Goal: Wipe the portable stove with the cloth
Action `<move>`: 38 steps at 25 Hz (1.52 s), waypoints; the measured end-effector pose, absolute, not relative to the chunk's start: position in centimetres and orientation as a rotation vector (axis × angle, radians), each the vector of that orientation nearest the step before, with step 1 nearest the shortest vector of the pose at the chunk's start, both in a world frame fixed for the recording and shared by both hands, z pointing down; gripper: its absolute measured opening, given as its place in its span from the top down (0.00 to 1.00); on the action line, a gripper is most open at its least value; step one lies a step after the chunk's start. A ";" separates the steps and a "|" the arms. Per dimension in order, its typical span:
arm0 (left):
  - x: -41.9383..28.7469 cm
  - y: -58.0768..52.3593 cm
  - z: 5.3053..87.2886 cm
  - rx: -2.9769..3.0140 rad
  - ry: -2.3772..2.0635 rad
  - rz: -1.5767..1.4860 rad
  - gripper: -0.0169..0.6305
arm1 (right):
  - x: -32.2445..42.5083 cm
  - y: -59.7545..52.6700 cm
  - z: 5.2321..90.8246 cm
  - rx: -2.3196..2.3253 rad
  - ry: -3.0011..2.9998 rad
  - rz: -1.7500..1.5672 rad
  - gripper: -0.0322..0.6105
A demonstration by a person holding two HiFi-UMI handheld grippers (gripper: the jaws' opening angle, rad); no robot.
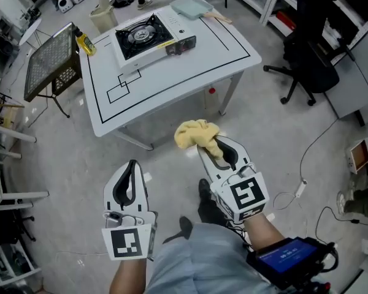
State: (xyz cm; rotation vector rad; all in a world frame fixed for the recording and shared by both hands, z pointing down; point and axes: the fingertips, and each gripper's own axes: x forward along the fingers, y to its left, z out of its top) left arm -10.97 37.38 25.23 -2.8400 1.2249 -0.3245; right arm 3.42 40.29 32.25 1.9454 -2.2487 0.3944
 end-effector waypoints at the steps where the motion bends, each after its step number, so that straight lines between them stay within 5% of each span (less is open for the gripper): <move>1: -10.0 36.7 24.9 -2.829 1.225 -0.327 0.95 | 4.3 39.5 31.9 1.944 -2.259 0.392 0.75; 14: -3.6 29.2 19.1 -2.702 1.327 -0.216 0.95 | 14.0 30.0 25.7 1.945 -2.330 0.214 0.75; 38: -10.0 2.8 24.2 -2.708 1.618 -0.154 0.95 | 4.4 3.3 30.8 1.576 -2.445 0.267 0.75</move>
